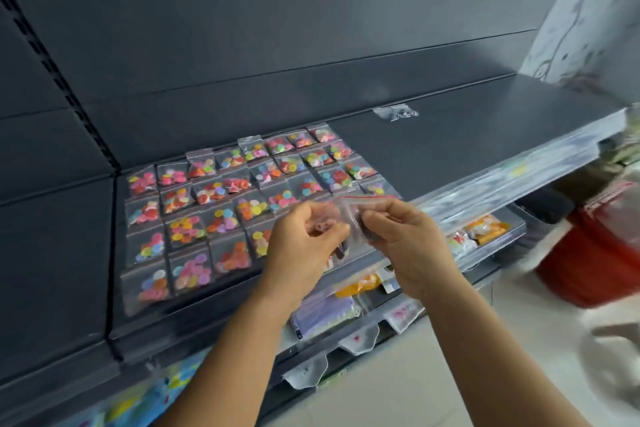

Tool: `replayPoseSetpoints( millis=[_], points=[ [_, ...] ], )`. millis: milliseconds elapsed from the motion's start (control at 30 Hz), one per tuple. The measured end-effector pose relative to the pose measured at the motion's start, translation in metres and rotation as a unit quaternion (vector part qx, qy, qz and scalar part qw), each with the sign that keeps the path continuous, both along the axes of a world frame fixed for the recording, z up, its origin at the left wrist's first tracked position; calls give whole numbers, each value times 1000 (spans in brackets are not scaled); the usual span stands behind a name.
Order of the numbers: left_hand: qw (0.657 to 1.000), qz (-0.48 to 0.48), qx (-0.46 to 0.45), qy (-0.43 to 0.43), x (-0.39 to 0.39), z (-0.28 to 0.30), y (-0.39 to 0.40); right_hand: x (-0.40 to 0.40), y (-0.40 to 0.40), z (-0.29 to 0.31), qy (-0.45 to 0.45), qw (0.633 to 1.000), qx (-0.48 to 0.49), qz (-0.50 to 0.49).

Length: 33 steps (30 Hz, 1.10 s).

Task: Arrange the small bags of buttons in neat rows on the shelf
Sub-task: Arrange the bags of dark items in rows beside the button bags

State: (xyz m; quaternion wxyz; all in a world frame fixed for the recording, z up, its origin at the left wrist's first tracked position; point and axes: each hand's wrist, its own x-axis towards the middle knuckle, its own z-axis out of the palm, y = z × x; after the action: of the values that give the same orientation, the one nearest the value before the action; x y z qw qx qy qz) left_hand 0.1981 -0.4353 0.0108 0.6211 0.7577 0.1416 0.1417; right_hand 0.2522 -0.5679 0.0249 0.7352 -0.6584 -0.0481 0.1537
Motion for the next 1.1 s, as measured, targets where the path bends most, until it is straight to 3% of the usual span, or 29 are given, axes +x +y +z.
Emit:
replayPoseSetpoints(
  millis=[400,800,1100],
  points=[
    [997,-58,-10,53,107,-5,-64,100,-70,-10,74,996,27,-50],
    [997,-69,4,31,243,10,-67,225,-87,2,15,991,-53,-123],
    [999,-36,7,21,334,7,-79,326,-94,4,-67,981,-143,-111]
  ],
)
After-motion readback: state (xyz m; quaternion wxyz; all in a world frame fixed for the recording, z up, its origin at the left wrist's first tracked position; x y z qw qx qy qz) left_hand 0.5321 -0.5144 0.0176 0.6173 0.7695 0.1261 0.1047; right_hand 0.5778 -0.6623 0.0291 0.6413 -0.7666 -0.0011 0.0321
